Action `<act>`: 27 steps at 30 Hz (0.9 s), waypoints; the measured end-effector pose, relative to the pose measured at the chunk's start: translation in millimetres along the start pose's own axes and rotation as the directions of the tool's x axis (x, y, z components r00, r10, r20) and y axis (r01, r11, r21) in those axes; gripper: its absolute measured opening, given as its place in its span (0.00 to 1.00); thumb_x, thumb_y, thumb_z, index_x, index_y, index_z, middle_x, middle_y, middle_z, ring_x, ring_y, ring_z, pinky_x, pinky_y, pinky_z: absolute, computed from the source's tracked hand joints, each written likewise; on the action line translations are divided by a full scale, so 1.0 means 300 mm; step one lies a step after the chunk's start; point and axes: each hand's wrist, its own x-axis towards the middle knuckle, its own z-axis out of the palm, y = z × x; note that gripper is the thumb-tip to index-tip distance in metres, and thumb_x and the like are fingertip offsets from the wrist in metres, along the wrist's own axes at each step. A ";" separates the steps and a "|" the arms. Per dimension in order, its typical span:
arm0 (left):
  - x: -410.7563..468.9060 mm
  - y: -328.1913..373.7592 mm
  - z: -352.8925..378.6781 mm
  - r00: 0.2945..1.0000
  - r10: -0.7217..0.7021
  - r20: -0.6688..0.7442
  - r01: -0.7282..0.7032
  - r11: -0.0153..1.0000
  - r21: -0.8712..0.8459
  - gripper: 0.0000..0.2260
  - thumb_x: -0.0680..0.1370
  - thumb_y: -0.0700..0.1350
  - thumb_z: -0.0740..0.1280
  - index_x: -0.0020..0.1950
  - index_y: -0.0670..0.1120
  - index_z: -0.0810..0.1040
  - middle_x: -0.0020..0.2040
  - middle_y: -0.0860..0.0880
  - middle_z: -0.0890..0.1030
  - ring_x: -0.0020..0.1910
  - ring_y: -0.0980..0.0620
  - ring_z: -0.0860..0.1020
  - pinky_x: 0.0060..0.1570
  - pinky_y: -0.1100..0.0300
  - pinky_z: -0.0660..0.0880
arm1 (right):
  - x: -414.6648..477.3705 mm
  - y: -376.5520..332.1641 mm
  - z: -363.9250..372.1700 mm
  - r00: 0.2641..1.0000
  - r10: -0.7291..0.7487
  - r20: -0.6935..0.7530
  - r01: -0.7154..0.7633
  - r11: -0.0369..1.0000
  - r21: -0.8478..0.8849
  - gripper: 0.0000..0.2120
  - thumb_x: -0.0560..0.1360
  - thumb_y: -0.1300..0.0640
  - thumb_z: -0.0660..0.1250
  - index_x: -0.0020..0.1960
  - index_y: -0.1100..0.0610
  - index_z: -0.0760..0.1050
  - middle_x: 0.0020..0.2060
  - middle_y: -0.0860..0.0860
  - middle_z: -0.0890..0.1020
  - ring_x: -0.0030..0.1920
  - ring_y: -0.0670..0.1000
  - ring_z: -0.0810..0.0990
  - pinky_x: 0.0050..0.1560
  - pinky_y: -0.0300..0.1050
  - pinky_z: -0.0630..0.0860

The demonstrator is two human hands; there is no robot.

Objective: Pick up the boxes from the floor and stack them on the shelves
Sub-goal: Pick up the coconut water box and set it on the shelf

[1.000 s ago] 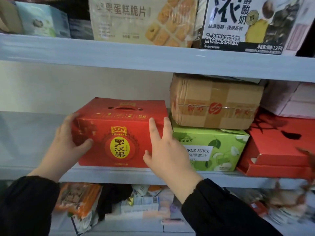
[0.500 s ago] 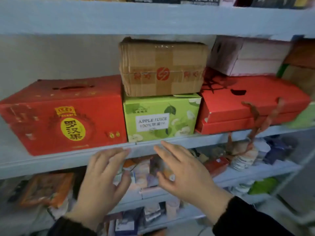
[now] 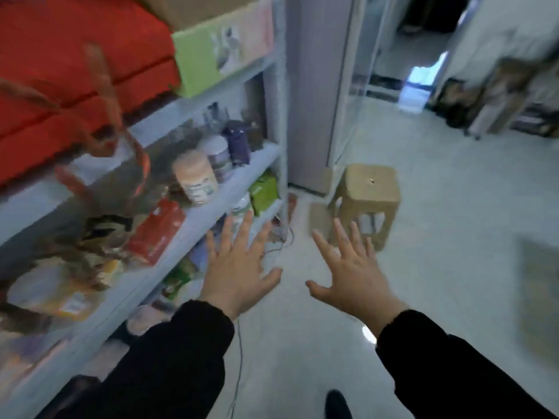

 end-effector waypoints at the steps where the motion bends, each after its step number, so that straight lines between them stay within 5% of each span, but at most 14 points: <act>1: 0.044 0.082 0.037 0.998 0.064 0.028 -0.064 0.998 -0.002 0.40 0.73 0.71 0.50 0.83 0.60 0.45 0.84 0.51 0.40 0.82 0.42 0.37 0.77 0.34 0.38 | -0.050 0.093 0.016 0.996 0.088 0.007 -0.088 0.996 0.001 0.48 0.69 0.27 0.58 0.83 0.41 0.43 0.83 0.55 0.42 0.82 0.64 0.39 0.78 0.67 0.48; 6: 0.174 0.489 0.235 0.897 0.377 0.232 -0.394 0.919 0.026 0.41 0.72 0.72 0.41 0.82 0.59 0.37 0.84 0.50 0.37 0.81 0.41 0.37 0.77 0.35 0.39 | -0.353 0.463 0.114 0.879 0.474 0.056 -0.476 0.878 0.049 0.47 0.73 0.30 0.59 0.83 0.43 0.40 0.83 0.56 0.38 0.81 0.62 0.36 0.79 0.65 0.45; 13: 0.185 1.030 0.514 0.653 0.633 0.416 -0.682 0.730 -0.042 0.39 0.73 0.70 0.43 0.81 0.61 0.34 0.84 0.51 0.39 0.82 0.42 0.37 0.78 0.35 0.41 | -0.809 0.796 0.327 0.546 0.811 0.211 -0.838 0.522 0.161 0.44 0.75 0.32 0.59 0.83 0.45 0.43 0.83 0.57 0.42 0.82 0.62 0.39 0.79 0.64 0.48; 18: 0.179 1.353 0.681 0.490 0.687 0.537 -0.790 0.611 -0.062 0.39 0.72 0.70 0.41 0.81 0.61 0.33 0.84 0.51 0.39 0.82 0.43 0.39 0.79 0.37 0.43 | -1.038 0.969 0.490 0.310 0.863 0.398 -0.946 0.239 0.218 0.46 0.75 0.33 0.59 0.83 0.47 0.41 0.83 0.58 0.43 0.82 0.63 0.41 0.79 0.65 0.50; 27: 0.265 1.775 0.983 0.286 0.687 0.668 -0.821 0.535 -0.199 0.35 0.82 0.63 0.54 0.83 0.57 0.40 0.85 0.49 0.46 0.83 0.43 0.44 0.80 0.41 0.47 | -1.121 1.236 0.685 0.079 0.802 0.592 -0.955 -0.111 0.277 0.44 0.76 0.36 0.60 0.84 0.49 0.45 0.83 0.58 0.47 0.82 0.60 0.44 0.80 0.61 0.51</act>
